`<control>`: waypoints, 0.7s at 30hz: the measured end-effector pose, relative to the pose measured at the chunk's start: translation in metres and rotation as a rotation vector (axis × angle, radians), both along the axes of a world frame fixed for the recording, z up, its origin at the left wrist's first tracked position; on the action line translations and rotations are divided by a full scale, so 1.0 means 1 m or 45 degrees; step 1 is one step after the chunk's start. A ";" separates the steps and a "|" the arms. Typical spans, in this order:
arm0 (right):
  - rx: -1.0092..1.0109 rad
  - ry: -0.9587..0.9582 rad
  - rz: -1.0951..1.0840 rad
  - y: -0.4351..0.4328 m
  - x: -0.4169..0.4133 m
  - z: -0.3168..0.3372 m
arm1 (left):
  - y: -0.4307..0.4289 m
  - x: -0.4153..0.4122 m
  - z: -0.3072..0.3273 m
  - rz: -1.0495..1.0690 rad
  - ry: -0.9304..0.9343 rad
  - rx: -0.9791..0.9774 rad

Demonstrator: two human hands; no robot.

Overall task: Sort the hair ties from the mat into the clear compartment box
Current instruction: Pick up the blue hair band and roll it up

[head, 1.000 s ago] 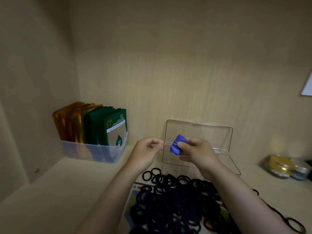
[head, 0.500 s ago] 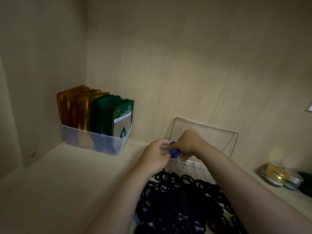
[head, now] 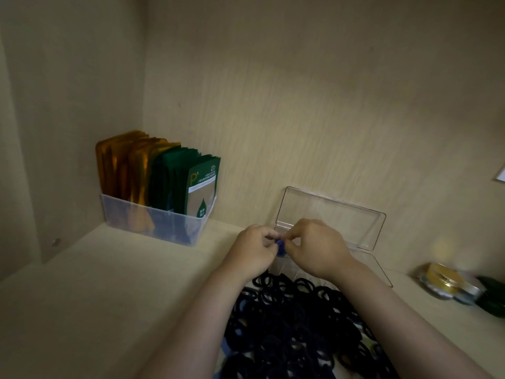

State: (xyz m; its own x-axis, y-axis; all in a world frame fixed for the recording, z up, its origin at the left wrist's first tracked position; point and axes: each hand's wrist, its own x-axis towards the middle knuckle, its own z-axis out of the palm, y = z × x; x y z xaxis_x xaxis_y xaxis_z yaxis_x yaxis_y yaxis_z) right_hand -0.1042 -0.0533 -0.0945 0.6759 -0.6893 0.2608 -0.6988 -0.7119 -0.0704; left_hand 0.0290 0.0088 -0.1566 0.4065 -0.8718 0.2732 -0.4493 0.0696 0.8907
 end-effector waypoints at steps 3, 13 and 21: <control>0.055 0.086 0.121 0.002 -0.001 -0.006 | -0.002 0.001 -0.002 0.023 -0.038 -0.015; 0.085 0.070 0.134 0.011 -0.011 -0.009 | -0.001 0.000 -0.005 0.007 -0.109 -0.045; 0.204 -0.017 0.172 0.004 -0.017 -0.016 | 0.002 -0.003 -0.001 0.016 -0.157 -0.024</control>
